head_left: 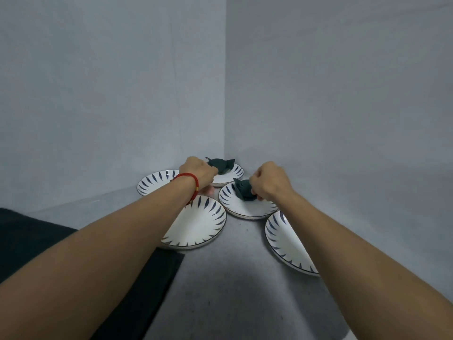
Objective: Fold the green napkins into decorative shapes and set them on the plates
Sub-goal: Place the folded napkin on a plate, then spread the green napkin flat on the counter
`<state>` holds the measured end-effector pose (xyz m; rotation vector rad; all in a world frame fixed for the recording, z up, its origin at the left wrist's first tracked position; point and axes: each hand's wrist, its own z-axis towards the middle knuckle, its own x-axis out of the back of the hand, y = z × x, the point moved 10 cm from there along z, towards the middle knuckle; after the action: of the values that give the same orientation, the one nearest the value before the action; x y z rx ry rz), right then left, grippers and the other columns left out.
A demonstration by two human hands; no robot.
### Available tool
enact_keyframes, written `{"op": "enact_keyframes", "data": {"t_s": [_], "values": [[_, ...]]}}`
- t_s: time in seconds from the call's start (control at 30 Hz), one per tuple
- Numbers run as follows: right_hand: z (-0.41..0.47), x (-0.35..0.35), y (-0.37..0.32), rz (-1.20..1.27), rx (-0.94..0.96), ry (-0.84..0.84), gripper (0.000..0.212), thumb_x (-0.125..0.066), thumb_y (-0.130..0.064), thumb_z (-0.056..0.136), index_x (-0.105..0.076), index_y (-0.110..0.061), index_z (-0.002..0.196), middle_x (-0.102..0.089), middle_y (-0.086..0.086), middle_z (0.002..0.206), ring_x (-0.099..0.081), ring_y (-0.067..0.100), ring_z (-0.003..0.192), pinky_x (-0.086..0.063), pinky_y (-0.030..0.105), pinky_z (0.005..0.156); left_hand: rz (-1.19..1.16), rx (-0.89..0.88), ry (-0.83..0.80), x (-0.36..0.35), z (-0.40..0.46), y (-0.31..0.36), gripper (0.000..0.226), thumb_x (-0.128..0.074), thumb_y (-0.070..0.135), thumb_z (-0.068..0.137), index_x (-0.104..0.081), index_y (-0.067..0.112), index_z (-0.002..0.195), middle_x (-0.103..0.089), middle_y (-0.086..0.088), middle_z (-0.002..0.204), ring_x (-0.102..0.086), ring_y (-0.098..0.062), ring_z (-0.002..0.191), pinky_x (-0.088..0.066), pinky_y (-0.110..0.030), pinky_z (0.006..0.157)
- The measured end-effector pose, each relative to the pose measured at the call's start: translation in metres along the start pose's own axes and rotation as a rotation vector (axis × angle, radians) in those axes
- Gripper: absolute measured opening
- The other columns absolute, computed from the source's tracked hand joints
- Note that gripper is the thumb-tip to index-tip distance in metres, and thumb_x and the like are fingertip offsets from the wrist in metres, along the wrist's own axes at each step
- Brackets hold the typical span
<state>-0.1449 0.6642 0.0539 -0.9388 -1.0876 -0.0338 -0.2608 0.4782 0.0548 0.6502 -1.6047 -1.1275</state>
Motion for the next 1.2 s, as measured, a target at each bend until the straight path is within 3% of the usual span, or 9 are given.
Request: {"op": "enact_keyframes", "data": {"t_s": [0.1, 0.2, 0.33, 0.43, 0.63, 0.77, 0.9, 1.0, 1.2], "values": [[-0.051, -0.024, -0.03, -0.015, 0.092, -0.071, 0.031, -0.042, -0.026, 0.072, -0.067, -0.009, 0.081, -0.072, 0.015, 0.086, -0.071, 0.036, 0.079, -0.061, 0.042, 0.077, 0.067, -0.041, 0.003, 0.025, -0.053, -0.007, 0.007, -0.057, 0.01, 0.087, -0.064, 0.007, 0.083, -0.069, -0.014, 0.072, -0.07, -0.027, 0.055, -0.064, -0.04, 0.068], [-0.119, -0.044, -0.07, -0.018, 0.194, -0.145, 0.029, -0.042, -0.03, 0.076, -0.064, -0.012, 0.078, -0.073, 0.011, 0.087, -0.069, 0.034, 0.082, -0.06, 0.042, 0.077, 0.137, -0.092, 0.037, 0.062, -0.111, -0.021, 0.011, -0.057, 0.012, 0.089, -0.066, 0.01, 0.082, -0.071, -0.014, 0.081, -0.071, -0.025, 0.06, -0.061, -0.032, 0.056], [-0.202, -0.069, -0.128, -0.074, 0.365, -0.228, 0.02, -0.055, -0.024, 0.087, -0.058, -0.018, 0.068, -0.069, 0.006, 0.079, -0.065, 0.03, 0.081, -0.054, 0.035, 0.072, 0.242, -0.123, 0.07, 0.113, -0.183, -0.051, 0.013, -0.058, 0.016, 0.09, -0.066, 0.015, 0.08, -0.072, -0.01, 0.081, -0.072, -0.024, 0.061, -0.061, -0.03, 0.056], [-0.262, -0.091, -0.164, -0.06, 0.445, -0.331, 0.019, -0.058, -0.028, 0.09, -0.062, -0.02, 0.073, -0.072, 0.005, 0.079, -0.07, 0.029, 0.076, -0.059, 0.039, 0.08, 0.233, -0.104, 0.12, 0.159, -0.233, -0.08, 0.015, -0.055, 0.012, 0.09, -0.067, 0.016, 0.081, -0.071, -0.009, 0.079, -0.069, -0.025, 0.06, -0.062, -0.035, 0.059], [-0.38, -0.131, -0.215, -0.022, 0.617, -0.505, 0.018, -0.06, -0.03, 0.085, -0.061, -0.025, 0.068, -0.07, -0.002, 0.077, -0.07, 0.024, 0.077, -0.058, 0.04, 0.083, 0.222, -0.087, 0.2, 0.242, -0.327, -0.137, 0.01, -0.061, 0.011, 0.085, -0.068, 0.018, 0.085, -0.071, -0.003, 0.076, -0.064, -0.015, 0.06, -0.058, -0.026, 0.059], [-0.481, -0.165, -0.235, -0.034, 0.812, -0.797, 0.015, -0.072, -0.026, 0.085, -0.065, -0.021, 0.072, -0.064, -0.012, 0.066, -0.059, 0.003, 0.062, -0.048, 0.019, 0.063, 0.336, -0.102, 0.187, 0.284, -0.397, -0.182, 0.013, -0.064, 0.011, 0.081, -0.07, 0.023, 0.083, -0.072, 0.004, 0.077, -0.066, -0.007, 0.07, -0.049, -0.01, 0.061], [-0.547, -0.194, -0.225, -0.104, 0.919, -1.039, 0.021, -0.084, -0.036, 0.078, -0.071, -0.023, 0.087, -0.071, -0.009, 0.083, -0.058, -0.002, 0.067, -0.042, 0.01, 0.063, 0.405, -0.141, 0.054, 0.289, -0.445, -0.219, 0.019, -0.065, 0.006, 0.077, -0.07, 0.024, 0.082, -0.071, 0.004, 0.079, -0.062, -0.006, 0.068, -0.051, -0.017, 0.065], [-0.553, -0.203, -0.225, -0.153, 1.034, -0.976, 0.033, -0.086, -0.046, 0.072, -0.069, -0.028, 0.093, -0.063, -0.01, 0.089, -0.055, 0.005, 0.075, -0.045, 0.02, 0.066, 0.387, -0.167, 0.068, 0.29, -0.461, -0.239, 0.021, -0.068, 0.008, 0.076, -0.069, 0.029, 0.079, -0.068, 0.007, 0.08, -0.051, -0.006, 0.062, -0.041, -0.014, 0.059], [-0.548, -0.204, -0.227, -0.024, 1.015, -1.011, 0.02, -0.086, -0.038, 0.075, -0.073, -0.025, 0.084, -0.065, -0.003, 0.079, -0.05, 0.004, 0.063, -0.041, 0.019, 0.06, 0.349, -0.265, 0.11, 0.291, -0.467, -0.251, 0.022, -0.07, 0.007, 0.079, -0.071, 0.029, 0.083, -0.062, 0.009, 0.086, -0.052, -0.016, 0.072, -0.041, -0.016, 0.065]]}}
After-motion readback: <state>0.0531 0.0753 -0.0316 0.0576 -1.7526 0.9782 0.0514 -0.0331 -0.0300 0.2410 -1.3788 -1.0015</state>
